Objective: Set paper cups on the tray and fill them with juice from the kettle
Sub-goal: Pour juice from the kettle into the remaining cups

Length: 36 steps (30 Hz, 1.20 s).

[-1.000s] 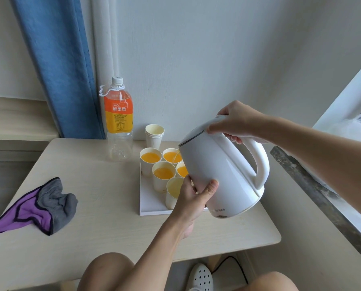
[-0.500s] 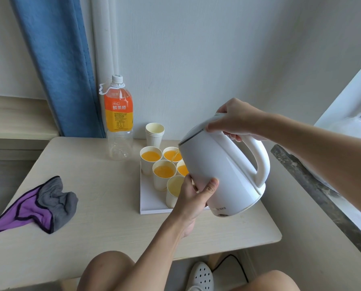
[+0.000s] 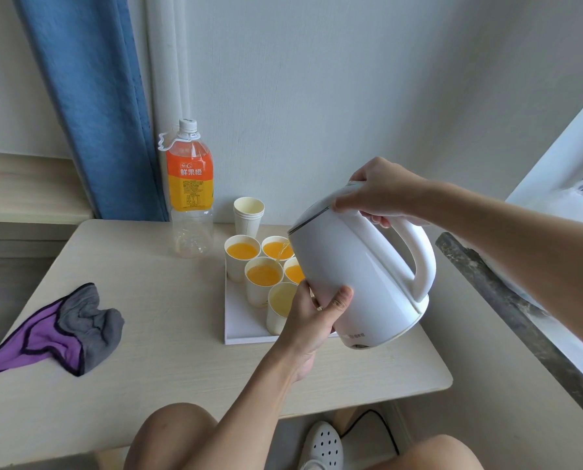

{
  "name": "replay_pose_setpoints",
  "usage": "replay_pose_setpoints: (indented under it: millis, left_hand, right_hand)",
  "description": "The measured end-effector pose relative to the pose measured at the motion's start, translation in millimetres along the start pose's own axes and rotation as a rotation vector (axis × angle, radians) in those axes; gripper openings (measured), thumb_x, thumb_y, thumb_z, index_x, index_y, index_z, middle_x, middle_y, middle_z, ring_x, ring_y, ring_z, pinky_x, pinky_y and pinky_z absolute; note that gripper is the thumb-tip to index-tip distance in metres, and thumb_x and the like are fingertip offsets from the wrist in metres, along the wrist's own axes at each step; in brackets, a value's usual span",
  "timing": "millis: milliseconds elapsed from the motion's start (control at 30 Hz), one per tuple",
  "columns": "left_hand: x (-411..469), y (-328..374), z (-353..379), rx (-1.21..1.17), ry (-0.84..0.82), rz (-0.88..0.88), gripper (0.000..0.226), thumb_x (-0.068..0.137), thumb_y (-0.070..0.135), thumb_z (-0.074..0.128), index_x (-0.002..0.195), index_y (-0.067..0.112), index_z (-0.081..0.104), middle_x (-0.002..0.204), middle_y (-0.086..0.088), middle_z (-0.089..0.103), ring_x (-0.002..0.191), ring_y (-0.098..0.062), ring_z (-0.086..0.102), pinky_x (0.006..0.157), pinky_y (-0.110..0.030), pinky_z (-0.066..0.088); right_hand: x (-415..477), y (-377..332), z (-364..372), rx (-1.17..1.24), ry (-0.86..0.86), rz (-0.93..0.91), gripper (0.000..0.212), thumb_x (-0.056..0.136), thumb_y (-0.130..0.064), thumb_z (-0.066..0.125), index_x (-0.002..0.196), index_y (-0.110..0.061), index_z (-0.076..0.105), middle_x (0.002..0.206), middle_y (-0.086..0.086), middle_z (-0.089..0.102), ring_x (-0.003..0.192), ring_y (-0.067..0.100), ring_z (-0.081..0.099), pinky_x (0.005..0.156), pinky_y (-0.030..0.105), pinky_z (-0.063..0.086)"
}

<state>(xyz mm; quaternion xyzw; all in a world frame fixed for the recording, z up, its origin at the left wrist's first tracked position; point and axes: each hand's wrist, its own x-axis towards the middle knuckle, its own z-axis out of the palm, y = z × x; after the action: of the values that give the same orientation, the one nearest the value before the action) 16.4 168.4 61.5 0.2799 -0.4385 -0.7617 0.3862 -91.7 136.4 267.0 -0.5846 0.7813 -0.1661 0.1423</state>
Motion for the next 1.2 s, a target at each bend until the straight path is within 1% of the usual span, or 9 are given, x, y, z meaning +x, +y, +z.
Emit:
replay_pose_setpoints:
  millis: [167, 300, 367, 467, 567, 800, 933, 1067, 1200]
  left_hand:
    - [0, 0, -1, -0.004, -0.006, 0.002, 0.069, 0.079, 0.039, 0.078, 0.137, 0.016, 0.051, 0.133, -0.003, 0.071, 0.121, -0.02, 0.069, 0.083, -0.031, 0.061]
    - [3, -2, -4, 0.021, 0.002, 0.022, 0.07, 0.077, 0.041, 0.082, 0.136, 0.019, 0.052, 0.133, -0.001, 0.071, 0.125, -0.021, 0.066, 0.103, -0.046, 0.056]
    - [4, -1, -7, 0.049, 0.001, 0.041, 0.07, 0.075, 0.041, 0.083, 0.135, 0.021, 0.053, 0.131, 0.001, 0.072, 0.124, -0.018, 0.067, 0.107, -0.048, 0.054]
    - [3, 2, -10, 0.088, -0.019, 0.052, 0.077, 0.069, 0.047, 0.086, 0.135, 0.025, 0.052, 0.131, 0.005, 0.072, 0.122, -0.015, 0.068, 0.103, -0.041, 0.056]
    - [1, 3, -11, 0.106, -0.034, 0.055, 0.068, 0.075, 0.038, 0.083, 0.134, 0.024, 0.052, 0.13, 0.004, 0.072, 0.12, -0.013, 0.069, 0.094, -0.032, 0.056]
    - [-17, -10, -1, 0.123, -0.042, 0.017, 0.07, 0.078, 0.037, 0.087, 0.135, 0.023, 0.05, 0.132, 0.005, 0.07, 0.12, -0.008, 0.067, 0.094, -0.027, 0.056]
    - [-28, -26, 8, 0.111, -0.027, -0.05, 0.077, 0.069, 0.048, 0.086, 0.131, 0.023, 0.048, 0.133, 0.003, 0.068, 0.122, -0.012, 0.066, 0.104, -0.039, 0.055]
    - [-31, -40, 12, 0.107, -0.026, -0.08, 0.103, 0.056, 0.067, 0.093, 0.135, 0.018, 0.047, 0.133, 0.004, 0.069, 0.125, -0.016, 0.065, 0.111, -0.054, 0.05]
    - [-35, -46, 16, 0.113, -0.035, -0.088, 0.111, 0.055, 0.073, 0.091, 0.139, 0.015, 0.047, 0.134, 0.003, 0.069, 0.128, -0.017, 0.064, 0.112, -0.056, 0.048]
  right_hand:
    - [0, -1, 1, -0.005, 0.002, 0.001, 0.023, 0.075, -0.022, 0.071, 0.066, -0.009, 0.056, 0.05, 0.005, 0.05, 0.034, 0.015, 0.038, 0.038, 0.02, 0.035]
    - [-4, 1, -1, 0.016, 0.019, -0.005, 0.021, 0.075, -0.024, 0.07, 0.069, -0.008, 0.057, 0.051, 0.006, 0.051, 0.037, 0.016, 0.04, 0.04, 0.021, 0.038]
    - [-8, 6, -2, 0.039, 0.039, -0.003, 0.021, 0.075, -0.025, 0.07, 0.072, -0.008, 0.058, 0.052, 0.007, 0.051, 0.038, 0.017, 0.041, 0.04, 0.021, 0.038]
    - [-15, 13, -5, 0.097, 0.07, -0.004, 0.024, 0.074, -0.026, 0.069, 0.076, -0.004, 0.06, 0.052, 0.008, 0.052, 0.039, 0.017, 0.042, 0.041, 0.022, 0.037]
    - [-22, 20, -7, 0.142, 0.091, -0.009, 0.027, 0.075, -0.026, 0.07, 0.08, -0.001, 0.061, 0.053, 0.008, 0.053, 0.039, 0.017, 0.043, 0.043, 0.025, 0.039]
    - [-41, 31, -4, 0.105, 0.081, -0.016, 0.035, 0.081, -0.039, 0.076, 0.076, -0.008, 0.061, 0.042, -0.003, 0.05, 0.031, 0.01, 0.041, 0.038, 0.018, 0.037]
    - [-49, 33, 3, 0.057, 0.05, 0.014, 0.04, 0.08, -0.036, 0.076, 0.081, 0.001, 0.063, 0.044, 0.0, 0.049, 0.03, 0.012, 0.039, 0.036, 0.017, 0.034]
    - [-53, 36, 10, 0.021, 0.016, 0.047, 0.038, 0.081, -0.034, 0.076, 0.082, 0.002, 0.064, 0.05, 0.004, 0.052, 0.031, 0.013, 0.04, 0.037, 0.02, 0.036]
    - [-55, 37, 16, -0.026, -0.007, 0.042, 0.036, 0.08, -0.037, 0.075, 0.082, -0.002, 0.065, 0.057, 0.008, 0.057, 0.033, 0.016, 0.043, 0.041, 0.021, 0.038]
